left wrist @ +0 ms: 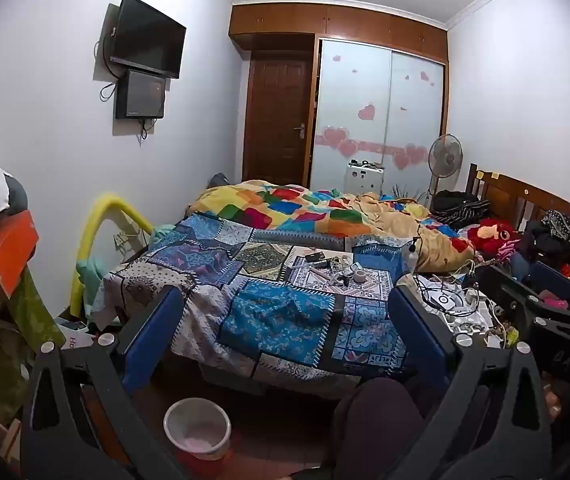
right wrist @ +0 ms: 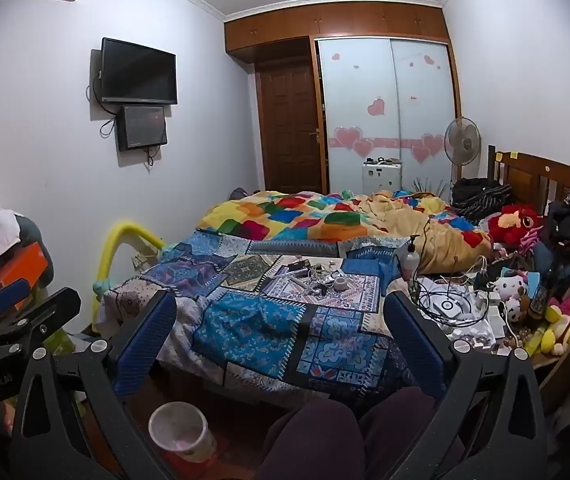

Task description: Collect trash

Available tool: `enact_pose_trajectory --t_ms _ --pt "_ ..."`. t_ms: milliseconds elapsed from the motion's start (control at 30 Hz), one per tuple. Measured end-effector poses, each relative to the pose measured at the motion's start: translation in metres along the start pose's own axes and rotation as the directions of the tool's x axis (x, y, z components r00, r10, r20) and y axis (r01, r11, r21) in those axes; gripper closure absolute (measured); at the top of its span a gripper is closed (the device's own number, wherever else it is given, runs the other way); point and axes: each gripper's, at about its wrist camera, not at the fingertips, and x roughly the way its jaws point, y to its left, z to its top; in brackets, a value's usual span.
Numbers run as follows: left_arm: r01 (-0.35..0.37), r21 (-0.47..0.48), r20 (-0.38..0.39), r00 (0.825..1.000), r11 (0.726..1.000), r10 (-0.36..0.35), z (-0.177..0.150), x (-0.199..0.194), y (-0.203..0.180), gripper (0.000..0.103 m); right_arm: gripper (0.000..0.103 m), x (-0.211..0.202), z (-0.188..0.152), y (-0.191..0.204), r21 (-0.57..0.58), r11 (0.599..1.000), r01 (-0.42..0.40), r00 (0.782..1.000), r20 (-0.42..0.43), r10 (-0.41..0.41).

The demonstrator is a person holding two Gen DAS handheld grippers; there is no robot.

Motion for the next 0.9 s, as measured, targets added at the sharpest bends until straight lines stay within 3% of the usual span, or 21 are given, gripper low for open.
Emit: enact_pose_trajectory --t_ms 900 --pt "0.002 -0.001 0.005 1.0 1.0 -0.002 -0.0017 -0.0018 0.0044 0.0 0.0 -0.0038 0.0049 -0.0047 0.008 1.0 -0.001 1.0 0.003 0.001"
